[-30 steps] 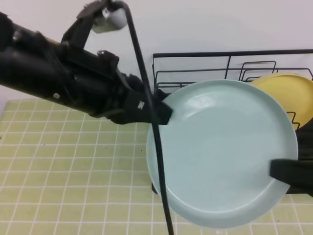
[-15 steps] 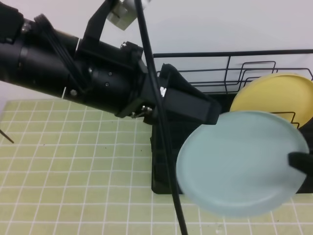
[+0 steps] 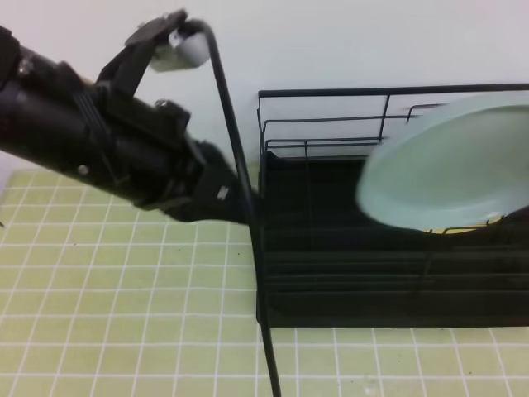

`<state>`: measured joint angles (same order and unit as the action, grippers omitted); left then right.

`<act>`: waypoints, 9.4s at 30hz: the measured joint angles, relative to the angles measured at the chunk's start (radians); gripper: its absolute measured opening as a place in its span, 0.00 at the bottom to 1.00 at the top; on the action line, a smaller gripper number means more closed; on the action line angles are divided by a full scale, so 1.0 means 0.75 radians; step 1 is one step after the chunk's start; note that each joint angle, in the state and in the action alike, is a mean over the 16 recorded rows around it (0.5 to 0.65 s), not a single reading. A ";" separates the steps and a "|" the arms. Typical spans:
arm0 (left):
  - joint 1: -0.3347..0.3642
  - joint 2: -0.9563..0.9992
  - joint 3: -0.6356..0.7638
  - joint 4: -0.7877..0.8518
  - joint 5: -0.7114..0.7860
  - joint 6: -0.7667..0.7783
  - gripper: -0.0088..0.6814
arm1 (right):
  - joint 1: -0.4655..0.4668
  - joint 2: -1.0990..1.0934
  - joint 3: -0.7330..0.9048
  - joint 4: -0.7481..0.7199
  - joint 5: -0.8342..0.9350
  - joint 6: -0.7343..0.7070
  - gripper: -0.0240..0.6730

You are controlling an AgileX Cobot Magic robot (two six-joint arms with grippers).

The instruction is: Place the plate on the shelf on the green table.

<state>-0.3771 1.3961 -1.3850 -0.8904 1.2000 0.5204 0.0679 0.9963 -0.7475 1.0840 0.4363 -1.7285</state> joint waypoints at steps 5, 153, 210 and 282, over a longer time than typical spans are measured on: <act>0.019 0.001 0.000 0.173 0.003 -0.061 0.01 | 0.000 0.040 -0.151 -0.232 -0.036 -0.078 0.03; 0.135 -1.009 1.315 0.408 -1.253 -0.261 0.01 | -0.002 -1.183 0.554 -0.424 0.264 1.305 0.03; 0.422 -1.677 1.898 1.249 -1.292 -1.031 0.01 | -0.002 -1.204 0.614 -0.644 0.047 1.405 0.03; 0.580 -1.901 1.901 1.248 -1.197 -1.030 0.01 | -0.002 -1.366 1.032 -1.435 -0.166 2.351 0.03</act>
<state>0.0580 -0.0295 0.0407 0.0459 0.3024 -0.2523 0.0661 -0.0284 0.0263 0.0079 0.3117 0.0350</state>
